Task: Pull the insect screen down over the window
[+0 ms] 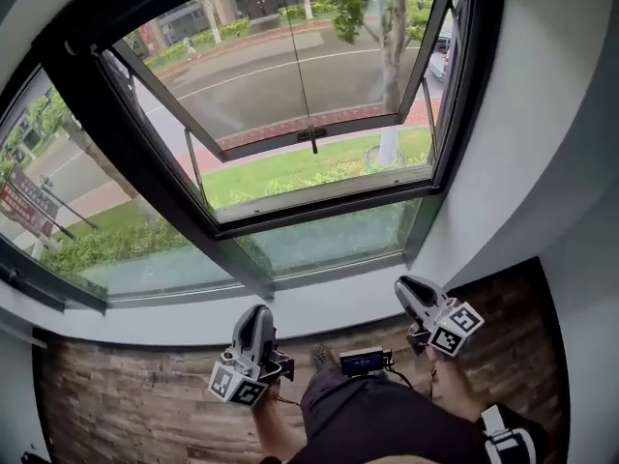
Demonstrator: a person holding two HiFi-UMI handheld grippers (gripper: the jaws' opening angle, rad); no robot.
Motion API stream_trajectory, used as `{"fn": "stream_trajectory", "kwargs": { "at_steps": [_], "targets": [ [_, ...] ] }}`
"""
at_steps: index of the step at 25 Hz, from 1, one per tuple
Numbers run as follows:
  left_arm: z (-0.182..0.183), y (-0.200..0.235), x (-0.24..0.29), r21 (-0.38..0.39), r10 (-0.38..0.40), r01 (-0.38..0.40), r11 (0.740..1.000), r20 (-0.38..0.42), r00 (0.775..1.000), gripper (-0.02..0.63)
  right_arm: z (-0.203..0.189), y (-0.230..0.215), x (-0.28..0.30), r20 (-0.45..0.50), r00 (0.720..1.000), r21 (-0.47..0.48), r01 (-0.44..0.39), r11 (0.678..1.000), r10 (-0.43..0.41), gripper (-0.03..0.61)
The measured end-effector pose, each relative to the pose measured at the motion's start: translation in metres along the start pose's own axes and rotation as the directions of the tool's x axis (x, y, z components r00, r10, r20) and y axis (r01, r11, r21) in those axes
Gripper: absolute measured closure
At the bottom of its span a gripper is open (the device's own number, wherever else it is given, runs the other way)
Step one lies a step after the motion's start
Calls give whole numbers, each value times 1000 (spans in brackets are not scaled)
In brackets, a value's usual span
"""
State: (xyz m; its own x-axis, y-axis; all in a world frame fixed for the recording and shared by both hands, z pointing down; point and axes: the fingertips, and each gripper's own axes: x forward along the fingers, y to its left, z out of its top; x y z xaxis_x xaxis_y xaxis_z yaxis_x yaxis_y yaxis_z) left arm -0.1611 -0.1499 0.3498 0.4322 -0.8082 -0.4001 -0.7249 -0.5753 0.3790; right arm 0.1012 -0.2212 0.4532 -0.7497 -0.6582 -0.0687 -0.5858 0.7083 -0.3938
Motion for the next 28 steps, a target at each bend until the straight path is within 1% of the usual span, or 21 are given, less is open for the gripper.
{"fn": "stream_trajectory", "kwargs": {
  "at_steps": [3,5,6,7,8,9,10,11,13,14,15,16,18,20,22,24,26,28],
  "targets": [
    [13,37,31,76,-16,16,997,2,1000,586,19,-19,23,7,999,-82,49,995,-49,520],
    [30,53,61,161,-34,35,986,-11,999,586,40,-30,37,25,996,-138,92,986,-90,520],
    [41,61,75,225,-34,39,974,-25,999,586,53,-32,45,33,994,-172,106,979,-102,520],
    [54,68,89,299,-27,38,953,-39,999,583,66,-33,55,38,993,-217,117,969,-111,520],
    [68,75,105,379,-16,34,925,-51,999,583,81,-34,65,41,992,-269,126,955,-119,520],
    [83,81,121,463,-4,31,886,-58,998,582,97,-35,74,46,991,-322,135,937,-127,520],
    [97,86,137,547,4,31,837,-63,998,582,113,-36,83,52,989,-373,146,916,-136,520],
    [110,90,152,629,7,37,776,-68,998,583,129,-37,90,56,987,-424,158,892,-148,520],
    [132,94,178,770,1,54,635,-71,997,583,156,-38,103,56,983,-524,179,832,-176,520],
    [143,95,189,819,-3,57,571,-67,998,583,168,-37,109,55,980,-571,188,799,-192,520],
    [154,95,200,855,-8,56,516,-60,998,583,180,-37,114,55,977,-614,196,765,-207,520],
    [166,95,209,882,-14,50,469,-50,999,583,192,-36,119,58,974,-652,204,730,-221,520],
    [191,94,227,920,-29,25,391,-14,999,583,215,-34,128,71,967,-724,220,654,-246,520],
    [215,90,244,946,-42,-17,324,32,999,583,240,-32,136,90,960,-786,232,574,-265,520],
    [231,81,258,967,-45,-44,251,57,997,583,265,-30,142,101,959,-826,230,515,-265,520],
    [243,71,269,984,-38,-56,168,63,997,583,289,-26,150,108,964,-862,212,462,-241,520],
    [258,60,285,992,-42,-95,82,99,994,583,316,-23,158,141,965,-897,218,384,-220,520],
    [275,51,303,989,-24,-150,9,150,988,583,348,-16,164,185,967,-923,232,306,-175,520]
  ]
}}
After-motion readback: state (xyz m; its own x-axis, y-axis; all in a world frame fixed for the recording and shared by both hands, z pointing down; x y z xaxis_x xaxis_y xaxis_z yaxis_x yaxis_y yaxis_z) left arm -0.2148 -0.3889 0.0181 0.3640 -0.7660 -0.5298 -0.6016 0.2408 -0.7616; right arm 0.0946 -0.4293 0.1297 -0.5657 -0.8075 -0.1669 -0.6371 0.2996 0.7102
